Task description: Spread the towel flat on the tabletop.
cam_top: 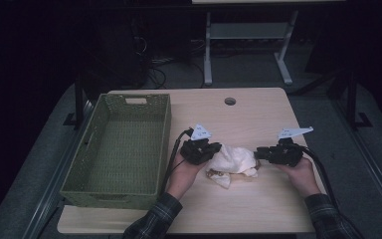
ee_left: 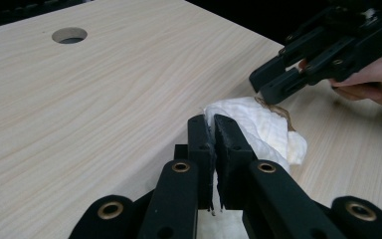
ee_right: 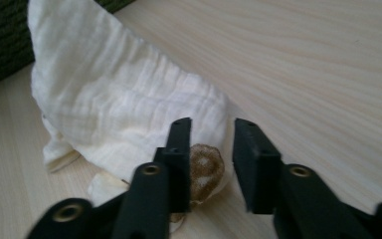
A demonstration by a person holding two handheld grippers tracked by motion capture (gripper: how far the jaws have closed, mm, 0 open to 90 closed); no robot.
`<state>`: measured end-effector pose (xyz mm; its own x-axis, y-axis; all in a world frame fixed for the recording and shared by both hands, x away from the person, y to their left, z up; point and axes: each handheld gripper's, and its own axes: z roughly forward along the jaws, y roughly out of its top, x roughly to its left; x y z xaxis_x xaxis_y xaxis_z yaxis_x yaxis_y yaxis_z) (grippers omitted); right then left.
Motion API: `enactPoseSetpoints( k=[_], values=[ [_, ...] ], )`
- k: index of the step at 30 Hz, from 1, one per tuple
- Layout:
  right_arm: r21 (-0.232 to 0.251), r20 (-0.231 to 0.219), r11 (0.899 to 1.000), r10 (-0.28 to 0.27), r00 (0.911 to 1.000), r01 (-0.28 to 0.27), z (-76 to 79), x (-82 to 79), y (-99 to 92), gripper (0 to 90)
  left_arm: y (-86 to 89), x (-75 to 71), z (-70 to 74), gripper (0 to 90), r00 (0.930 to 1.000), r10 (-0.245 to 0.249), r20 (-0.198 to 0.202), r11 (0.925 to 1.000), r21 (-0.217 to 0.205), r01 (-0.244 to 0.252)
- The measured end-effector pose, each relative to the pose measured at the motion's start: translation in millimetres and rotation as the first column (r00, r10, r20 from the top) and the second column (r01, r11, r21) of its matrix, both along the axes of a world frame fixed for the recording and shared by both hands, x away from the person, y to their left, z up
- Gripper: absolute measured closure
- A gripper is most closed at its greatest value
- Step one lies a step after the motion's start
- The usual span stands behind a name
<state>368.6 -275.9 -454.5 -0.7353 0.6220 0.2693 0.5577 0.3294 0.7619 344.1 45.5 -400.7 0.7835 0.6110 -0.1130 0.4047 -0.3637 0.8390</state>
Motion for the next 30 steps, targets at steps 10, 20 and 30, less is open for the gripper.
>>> enactPoseSetpoints(
  k=[10,20,30],
  values=[
    [-0.013,0.048,1.000,0.023,0.9986,-0.023,7.0,-4.7,1.4,89.7,2.0,0.1,-1.5,85.9,1.0000,0.004,-0.007,1.0000,0.003,-0.004],
    [-0.008,0.106,0.992,0.126,0.9863,-0.126,26.7,-27.0,28.1,89.9,3.0,-1.4,-3.8,85.8,0.9999,0.001,-0.012,0.9999,0.014,-0.001],
    [-0.101,0.024,0.960,0.266,0.9636,-0.262,-1.9,-47.2,69.1,89.9,3.0,-2.2,-4.6,85.8,0.9999,-0.004,-0.016,0.9998,0.020,0.005]
  ],
)
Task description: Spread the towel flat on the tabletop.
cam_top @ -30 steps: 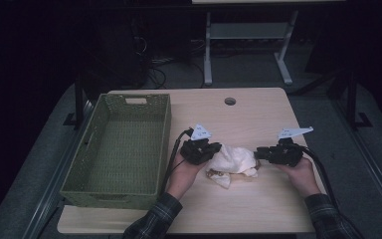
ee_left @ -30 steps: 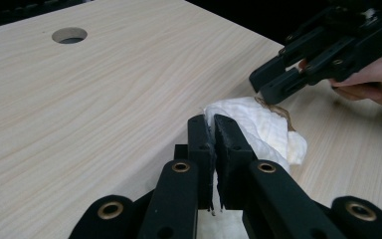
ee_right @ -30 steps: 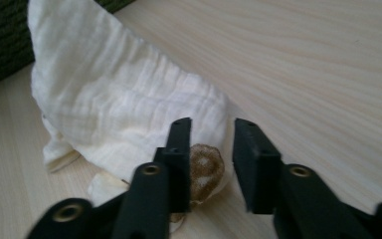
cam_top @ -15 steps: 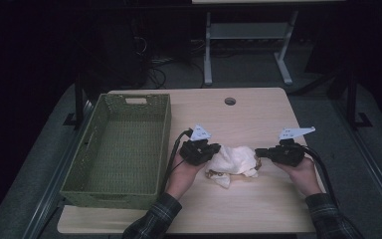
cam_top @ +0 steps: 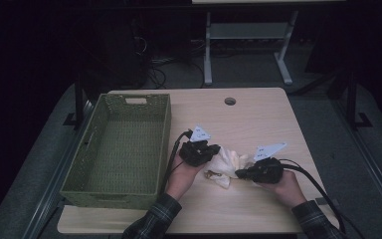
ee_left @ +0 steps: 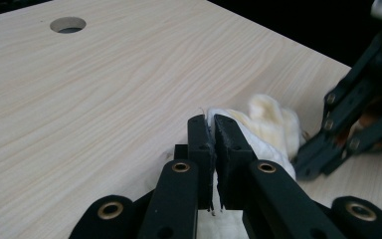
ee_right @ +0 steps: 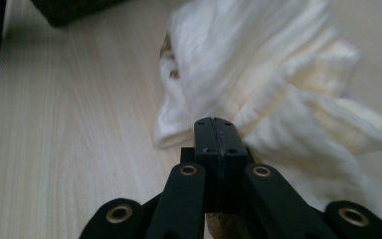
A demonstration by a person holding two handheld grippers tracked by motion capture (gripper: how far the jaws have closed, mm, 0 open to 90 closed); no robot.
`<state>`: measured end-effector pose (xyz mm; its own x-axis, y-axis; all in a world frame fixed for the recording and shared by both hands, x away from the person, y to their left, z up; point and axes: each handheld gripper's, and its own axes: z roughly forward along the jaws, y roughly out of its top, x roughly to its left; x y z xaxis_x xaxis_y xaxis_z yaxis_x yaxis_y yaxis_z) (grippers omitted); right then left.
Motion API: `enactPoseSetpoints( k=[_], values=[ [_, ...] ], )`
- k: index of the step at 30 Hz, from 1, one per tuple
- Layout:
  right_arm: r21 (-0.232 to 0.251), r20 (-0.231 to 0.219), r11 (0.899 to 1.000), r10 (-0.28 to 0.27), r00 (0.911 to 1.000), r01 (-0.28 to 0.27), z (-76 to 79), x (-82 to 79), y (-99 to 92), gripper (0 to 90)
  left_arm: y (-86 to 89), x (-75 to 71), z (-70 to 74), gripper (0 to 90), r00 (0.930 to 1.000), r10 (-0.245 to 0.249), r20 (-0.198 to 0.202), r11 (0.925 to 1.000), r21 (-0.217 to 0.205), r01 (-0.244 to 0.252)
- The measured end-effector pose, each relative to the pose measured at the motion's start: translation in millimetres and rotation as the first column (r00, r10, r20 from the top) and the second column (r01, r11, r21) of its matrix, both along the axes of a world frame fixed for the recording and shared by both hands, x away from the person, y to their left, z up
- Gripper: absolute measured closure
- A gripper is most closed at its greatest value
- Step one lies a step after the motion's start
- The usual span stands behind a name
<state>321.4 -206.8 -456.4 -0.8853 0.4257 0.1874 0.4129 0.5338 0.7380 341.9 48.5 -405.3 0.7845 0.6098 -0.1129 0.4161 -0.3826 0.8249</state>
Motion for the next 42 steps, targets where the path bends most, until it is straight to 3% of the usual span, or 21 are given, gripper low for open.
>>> enactPoseSetpoints(
  k=[1,4,5,11,12,14,16,20,22,25,32,34,39,40,42],
  values=[
    [-0.029,-0.008,0.999,0.013,0.9999,-0.014,-5.9,-1.6,4.7,89.8,-0.5,-0.3,-0.5,85.7,1.0000,0.002,-0.001,1.0000,-0.003,-0.002],
    [-0.052,-0.008,0.998,0.020,0.9998,-0.021,-9.1,-2.3,7.1,88.5,-0.3,-1.0,-2.4,85.7,1.0000,-0.002,-0.003,1.0000,0.009,0.002],
    [-0.055,-0.003,0.998,0.022,0.9997,-0.022,-8.2,-2.1,6.5,84.3,0.0,-0.9,-2.8,85.8,1.0000,-0.001,-0.004,0.9999,0.014,0.001],
    [-0.008,0.042,1.000,0.005,0.9991,-0.005,12.0,-8.6,-9.2,76.1,-0.6,-0.3,-4.8,85.7,0.9999,0.006,-0.010,1.0000,0.006,-0.006],
    [0.012,0.064,1.000,-0.026,0.9976,0.025,19.3,-8.7,-20.3,74.9,-0.5,-0.1,-4.9,85.7,0.9999,0.005,-0.010,0.9999,0.010,-0.005],
    [0.021,0.070,0.999,-0.038,0.9968,0.037,21.1,-7.6,-24.1,73.8,-0.6,-0.2,-5.0,85.7,0.9999,0.005,-0.013,0.9999,0.010,-0.005],
    [0.042,0.072,0.994,-0.106,0.9918,0.103,26.2,1.4,-38.5,72.1,-0.8,-0.8,-5.7,85.7,0.9999,0.002,-0.011,0.9999,0.012,-0.002],
    [0.049,0.090,0.987,-0.158,0.9834,0.154,29.5,13.3,-46.2,71.9,-1.1,-1.3,-6.0,85.7,0.9999,0.001,-0.012,0.9999,0.012,-0.001],
    [0.068,0.066,0.979,-0.196,0.9784,0.191,30.2,28.1,-48.0,71.4,-1.3,-1.6,-6.0,85.7,0.9999,-0.002,-0.014,0.9998,0.019,0.002],
    [0.081,0.048,0.977,-0.201,0.9785,0.196,28.5,35.8,-45.8,70.7,-1.2,-1.4,-6.1,85.7,0.9999,-0.001,-0.014,0.9998,0.019,0.001],
    [0.103,-0.027,0.977,-0.185,0.9824,0.187,18.9,48.5,-35.5,68.1,0.2,-1.3,-6.2,85.8,0.9999,-0.001,-0.014,0.9998,0.021,0.001],
    [0.073,-0.054,0.980,-0.181,0.9820,0.185,13.9,50.0,-31.8,68.9,0.7,-1.5,-5.7,85.7,0.9999,0.000,-0.013,0.9998,0.021,0.001],
    [0.048,-0.066,0.985,-0.162,0.9845,0.166,8.8,47.3,-31.8,79.2,1.2,-1.4,-5.6,85.7,0.9999,0.005,-0.013,0.9999,0.016,-0.005],
    [0.038,-0.057,0.987,-0.155,0.9864,0.157,9.3,45.0,-33.3,87.4,1.5,-1.2,-5.5,85.8,0.9999,0.004,-0.012,0.9998,0.019,-0.004],
    [0.043,-0.056,0.987,-0.152,0.9867,0.155,10.0,43.7,-34.4,89.7,1.7,-1.3,-5.4,85.8,0.9999,0.005,-0.012,0.9998,0.019,-0.004]
  ],
)
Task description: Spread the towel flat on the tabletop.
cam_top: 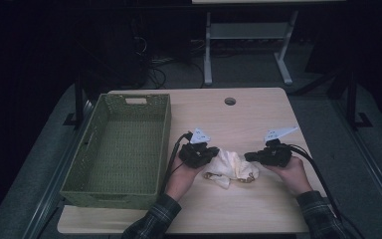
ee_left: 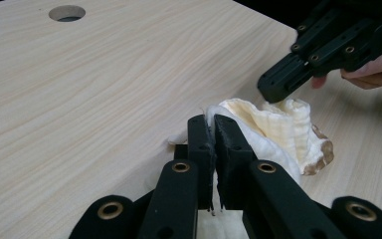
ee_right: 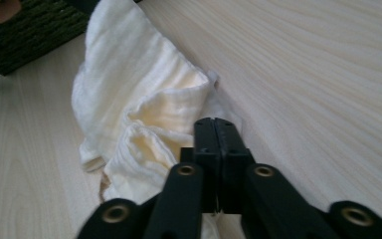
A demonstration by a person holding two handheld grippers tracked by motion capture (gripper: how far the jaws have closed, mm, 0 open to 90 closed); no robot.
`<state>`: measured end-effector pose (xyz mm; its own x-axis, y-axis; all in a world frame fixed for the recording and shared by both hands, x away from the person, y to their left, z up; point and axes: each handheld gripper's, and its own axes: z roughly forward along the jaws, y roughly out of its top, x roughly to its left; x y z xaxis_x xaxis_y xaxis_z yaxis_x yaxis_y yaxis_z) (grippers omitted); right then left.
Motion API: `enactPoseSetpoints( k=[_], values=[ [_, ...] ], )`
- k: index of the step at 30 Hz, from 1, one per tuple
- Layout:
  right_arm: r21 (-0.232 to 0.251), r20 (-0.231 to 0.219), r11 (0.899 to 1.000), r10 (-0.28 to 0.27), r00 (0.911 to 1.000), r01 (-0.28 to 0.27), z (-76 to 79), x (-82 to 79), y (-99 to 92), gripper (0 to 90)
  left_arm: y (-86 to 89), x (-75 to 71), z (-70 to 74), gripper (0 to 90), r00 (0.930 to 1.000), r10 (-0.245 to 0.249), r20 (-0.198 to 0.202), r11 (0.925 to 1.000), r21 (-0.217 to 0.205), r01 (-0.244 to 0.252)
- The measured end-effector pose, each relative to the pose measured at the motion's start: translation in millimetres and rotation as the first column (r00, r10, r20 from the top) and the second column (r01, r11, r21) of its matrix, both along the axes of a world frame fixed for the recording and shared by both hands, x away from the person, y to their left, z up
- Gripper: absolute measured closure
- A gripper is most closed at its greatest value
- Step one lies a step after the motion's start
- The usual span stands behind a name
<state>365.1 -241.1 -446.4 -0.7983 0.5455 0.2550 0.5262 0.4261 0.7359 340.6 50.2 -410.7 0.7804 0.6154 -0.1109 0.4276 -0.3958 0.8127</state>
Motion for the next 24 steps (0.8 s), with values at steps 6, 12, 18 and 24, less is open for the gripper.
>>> enactPoseSetpoints(
  k=[6,12,18,24],
  values=[
    [0.019,0.034,1.000,-0.014,0.9993,0.013,7.8,-5.1,-8.5,90.0,0.2,-0.2,0.6,85.8,1.0000,0.003,0.003,1.0000,-0.003,-0.003],
    [0.054,-0.011,0.998,-0.039,0.9992,0.040,5.9,-3.5,-17.7,72.2,-0.8,-0.9,-0.1,85.8,1.0000,0.002,0.000,1.0000,-0.007,-0.002],
    [0.067,-0.053,0.997,-0.024,0.9983,0.027,-2.1,-3.0,-12.3,63.1,-1.0,-1.1,-0.5,85.8,1.0000,0.000,-0.003,1.0000,-0.005,0.000],
    [0.049,-0.070,0.999,0.020,0.9973,-0.017,-10.0,-1.1,-2.1,74.1,-1.0,-1.1,-1.1,85.8,1.0000,0.000,-0.007,1.0000,-0.003,0.000]
  ],
)
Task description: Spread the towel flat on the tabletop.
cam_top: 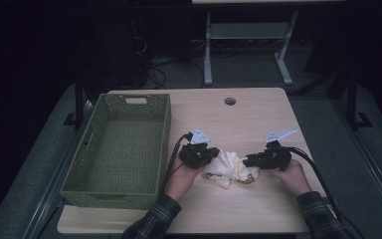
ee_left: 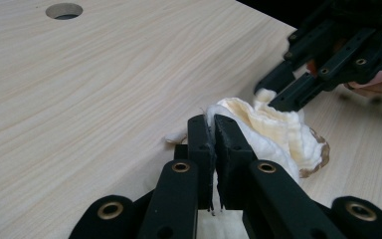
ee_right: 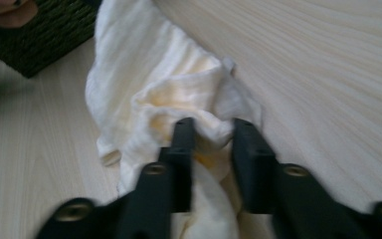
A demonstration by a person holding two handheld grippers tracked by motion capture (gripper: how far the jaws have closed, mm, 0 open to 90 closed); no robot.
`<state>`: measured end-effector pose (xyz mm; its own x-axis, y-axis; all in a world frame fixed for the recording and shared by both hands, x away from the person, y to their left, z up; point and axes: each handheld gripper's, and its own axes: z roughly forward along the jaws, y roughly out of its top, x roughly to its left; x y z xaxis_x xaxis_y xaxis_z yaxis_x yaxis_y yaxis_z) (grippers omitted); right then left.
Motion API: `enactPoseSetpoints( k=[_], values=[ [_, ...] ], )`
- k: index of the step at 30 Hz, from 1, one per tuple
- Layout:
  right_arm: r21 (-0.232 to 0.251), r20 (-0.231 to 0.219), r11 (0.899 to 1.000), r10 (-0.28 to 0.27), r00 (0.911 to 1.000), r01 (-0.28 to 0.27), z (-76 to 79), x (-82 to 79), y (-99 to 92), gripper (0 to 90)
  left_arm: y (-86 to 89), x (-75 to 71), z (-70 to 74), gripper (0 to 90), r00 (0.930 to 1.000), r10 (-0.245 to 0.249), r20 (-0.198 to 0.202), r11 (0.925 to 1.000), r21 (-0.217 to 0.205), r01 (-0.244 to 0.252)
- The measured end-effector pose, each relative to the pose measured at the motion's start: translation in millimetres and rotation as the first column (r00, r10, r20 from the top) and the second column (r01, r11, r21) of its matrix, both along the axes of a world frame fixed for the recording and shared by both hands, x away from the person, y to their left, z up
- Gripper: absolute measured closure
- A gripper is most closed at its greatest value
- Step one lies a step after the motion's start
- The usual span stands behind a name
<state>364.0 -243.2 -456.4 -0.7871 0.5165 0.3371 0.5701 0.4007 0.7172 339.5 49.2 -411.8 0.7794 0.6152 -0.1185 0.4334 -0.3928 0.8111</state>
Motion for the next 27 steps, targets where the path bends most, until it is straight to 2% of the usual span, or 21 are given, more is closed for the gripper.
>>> enactPoseSetpoints(
  k=[3,6,8,10,11,12,13,14,16,17,19,20,21,22,25,27],
  values=[
    [-0.005,0.044,1.000,0.009,0.9990,-0.009,5.9,-4.9,-0.5,80.6,0.7,0.1,0.7,85.8,1.0000,0.002,0.005,1.0000,-0.002,-0.002],
    [-0.004,0.064,1.000,0.001,0.9980,0.000,10.3,-6.0,-3.9,81.6,2.2,0.7,3.3,85.8,0.9999,0.006,0.010,1.0000,-0.004,-0.006],
    [0.000,0.100,1.000,-0.015,0.9949,0.015,20.9,-6.8,-12.5,82.2,2.5,1.7,8.7,85.8,0.9996,0.019,0.019,0.9997,-0.014,-0.018],
    [0.003,0.125,0.999,-0.033,0.9916,0.033,29.6,-6.2,-19.2,82.3,2.9,3.4,13.6,85.8,0.9992,0.026,0.029,0.9996,-0.005,-0.026],
    [0.003,0.125,0.999,-0.033,0.9916,0.033,29.6,-6.2,-19.2,82.3,2.9,3.4,13.6,85.8,0.9992,0.026,0.029,0.9996,-0.005,-0.026],
    [0.001,0.139,0.999,-0.039,0.9895,0.040,34.2,-5.9,-22.9,82.6,3.0,4.2,16.2,85.8,0.9987,0.032,0.040,0.9995,0.005,-0.032],
    [-0.012,0.168,0.998,-0.061,0.9839,0.064,42.6,-4.9,-29.9,82.7,2.6,5.8,21.1,85.8,0.9974,0.044,0.057,0.9989,0.014,-0.045],
    [-0.012,0.168,0.998,-0.061,0.9839,0.064,42.6,-4.9,-29.9,82.7,2.6,5.8,21.1,85.8,0.9974,0.044,0.057,0.9989,0.014,-0.045],
    [-0.015,0.199,0.995,-0.094,0.9755,0.099,52.2,-0.8,-42.1,82.8,1.0,10.6,28.1,85.8,0.9953,0.066,0.072,0.9977,0.009,-0.067],
    [-0.015,0.199,0.995,-0.094,0.9755,0.099,52.2,-0.8,-42.1,82.8,1.0,10.6,28.1,85.8,0.9953,0.066,0.072,0.9977,0.009,-0.067],
    [-0.020,0.207,0.992,-0.117,0.9712,0.124,57.0,4.0,-49.7,82.8,-0.6,17.1,31.8,85.8,0.9948,0.076,0.068,0.9970,0.009,-0.076],
    [-0.022,0.217,0.991,-0.123,0.9683,0.131,58.7,7.2,-52.9,82.8,-4.4,25.0,34.4,85.8,0.9934,0.088,0.073,0.9959,0.014,-0.089],
    [-0.022,0.217,0.991,-0.123,0.9683,0.131,58.7,7.2,-52.9,82.8,-4.4,25.0,34.4,85.7,0.9934,0.088,0.073,0.9959,0.014,-0.089],
    [-0.035,0.220,0.988,-0.137,0.9659,0.148,61.2,14.1,-57.9,82.9,-6.5,29.1,34.6,85.7,0.9925,0.094,0.079,0.9951,0.025,-0.096],
    [-0.063,0.226,0.982,-0.158,0.9612,0.176,59.9,23.5,-60.7,82.8,-13.1,44.4,29.2,85.7,0.9906,0.117,0.071,0.9913,0.052,-0.121],
    [-0.077,0.219,0.978,-0.172,0.9604,0.193,54.5,32.4,-62.2,82.8,-17.3,58.0,19.8,85.4,0.9899,0.133,0.051,0.9864,0.091,-0.137]
  ],
)
